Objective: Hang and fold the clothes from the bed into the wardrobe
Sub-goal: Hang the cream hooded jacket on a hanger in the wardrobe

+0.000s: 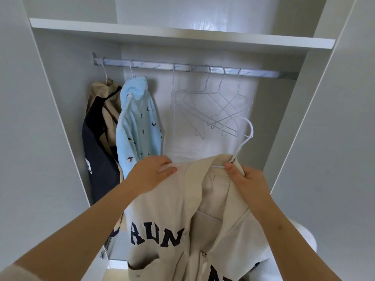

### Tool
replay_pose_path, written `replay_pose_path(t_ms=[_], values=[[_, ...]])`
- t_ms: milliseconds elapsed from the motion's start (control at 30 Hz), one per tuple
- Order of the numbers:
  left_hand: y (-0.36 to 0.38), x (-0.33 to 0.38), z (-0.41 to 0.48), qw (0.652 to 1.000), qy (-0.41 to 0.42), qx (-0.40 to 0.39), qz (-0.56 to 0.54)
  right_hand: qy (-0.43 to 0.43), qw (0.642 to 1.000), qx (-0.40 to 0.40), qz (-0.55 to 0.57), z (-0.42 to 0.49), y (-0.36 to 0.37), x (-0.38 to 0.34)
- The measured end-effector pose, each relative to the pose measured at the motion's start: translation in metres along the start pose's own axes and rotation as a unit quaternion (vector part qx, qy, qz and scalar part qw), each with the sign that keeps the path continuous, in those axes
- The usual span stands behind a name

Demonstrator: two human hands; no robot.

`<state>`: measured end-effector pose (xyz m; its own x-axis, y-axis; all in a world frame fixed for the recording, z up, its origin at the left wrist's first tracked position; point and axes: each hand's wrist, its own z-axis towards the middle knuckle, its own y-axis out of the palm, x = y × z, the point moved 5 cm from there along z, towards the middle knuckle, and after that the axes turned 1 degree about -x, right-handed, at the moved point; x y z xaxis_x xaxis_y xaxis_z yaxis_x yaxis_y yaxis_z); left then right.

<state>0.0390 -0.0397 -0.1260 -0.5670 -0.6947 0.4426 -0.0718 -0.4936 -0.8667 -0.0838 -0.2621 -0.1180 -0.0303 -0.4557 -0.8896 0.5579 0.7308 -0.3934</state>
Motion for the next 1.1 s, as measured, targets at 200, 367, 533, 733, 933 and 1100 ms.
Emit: replay_pose_path(t_ms=[200, 367, 533, 733, 933, 1100], values=[[-0.004, -0.014, 0.012, 0.989, -0.086, 0.046, -0.115, 0.073, 0.996, -0.047, 0.032, -0.001, 0.026, 0.001], [-0.019, -0.036, 0.016, 0.976, -0.144, 0.074, -0.143, 0.125, 0.985, -0.103, 0.066, 0.007, 0.058, -0.012], [-0.04, -0.068, 0.031, 0.964, -0.184, 0.109, -0.156, 0.177, 0.966, -0.135, 0.129, 0.036, 0.097, -0.032], [-0.064, -0.109, 0.084, 0.959, -0.211, 0.116, -0.149, 0.247, 0.944, -0.148, 0.164, 0.088, 0.148, -0.041], [-0.094, -0.141, 0.153, 0.964, -0.198, 0.114, -0.136, 0.271, 0.929, -0.16, 0.196, 0.147, 0.198, -0.06], [-0.113, -0.167, 0.204, 0.971, -0.178, 0.117, -0.109, 0.21, 0.943, -0.156, 0.207, 0.206, 0.233, -0.098]])
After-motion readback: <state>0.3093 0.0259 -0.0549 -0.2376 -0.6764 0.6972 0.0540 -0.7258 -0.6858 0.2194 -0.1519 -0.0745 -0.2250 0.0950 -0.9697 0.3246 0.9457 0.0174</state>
